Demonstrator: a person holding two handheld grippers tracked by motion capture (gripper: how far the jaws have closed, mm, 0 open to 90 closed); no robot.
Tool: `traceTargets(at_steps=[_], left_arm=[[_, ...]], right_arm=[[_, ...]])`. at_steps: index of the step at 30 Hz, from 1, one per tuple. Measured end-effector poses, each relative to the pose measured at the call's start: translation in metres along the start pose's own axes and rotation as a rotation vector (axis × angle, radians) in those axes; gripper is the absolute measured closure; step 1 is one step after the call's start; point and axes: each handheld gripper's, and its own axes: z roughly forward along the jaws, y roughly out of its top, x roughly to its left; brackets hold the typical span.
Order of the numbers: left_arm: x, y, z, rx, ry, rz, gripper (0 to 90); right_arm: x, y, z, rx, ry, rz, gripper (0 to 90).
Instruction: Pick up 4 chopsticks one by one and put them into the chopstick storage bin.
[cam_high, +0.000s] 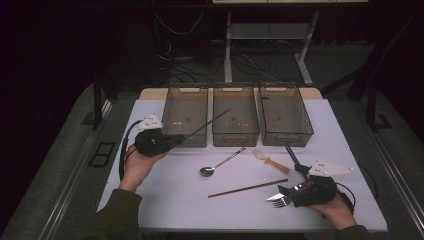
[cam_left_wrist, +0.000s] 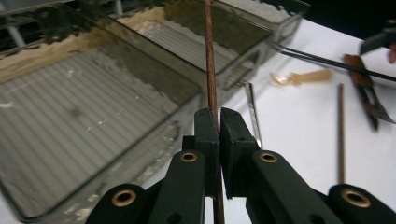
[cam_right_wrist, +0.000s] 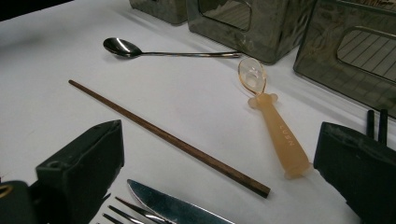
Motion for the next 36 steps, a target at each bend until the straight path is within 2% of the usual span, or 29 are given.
traceTargets(at_steps=[9, 12, 20, 25, 28, 32, 36], left_arm=[[0.018, 0.010, 0.007, 0.008, 0.066, -0.065, 85.9], [0.021, 0.013, 0.008, 0.015, 0.083, -0.072, 86.0], [0.037, 0.024, 0.015, 0.027, 0.163, -0.092, 86.0], [0.047, 0.032, 0.020, 0.047, 0.224, -0.103, 86.0], [0.052, 0.035, 0.022, 0.052, 0.243, -0.117, 85.9], [0.062, 0.041, 0.031, 0.089, 0.296, -0.129, 85.9], [0.069, 0.043, 0.036, 0.110, 0.320, -0.148, 86.0]], right_arm=[[0.000, 0.000, -0.001, -0.002, -0.001, 0.002, 2.0], [0.000, 0.000, -0.001, -0.003, 0.001, -0.001, 2.1], [0.001, 0.000, -0.002, -0.005, 0.000, -0.001, 2.1], [0.000, 0.000, -0.002, -0.007, -0.001, 0.003, 2.1], [0.000, 0.000, -0.002, -0.010, -0.002, 0.003, 2.1], [0.000, 0.000, -0.002, -0.011, -0.003, 0.002, 2.1], [0.000, 0.000, -0.002, -0.014, -0.003, 0.001, 2.0]])
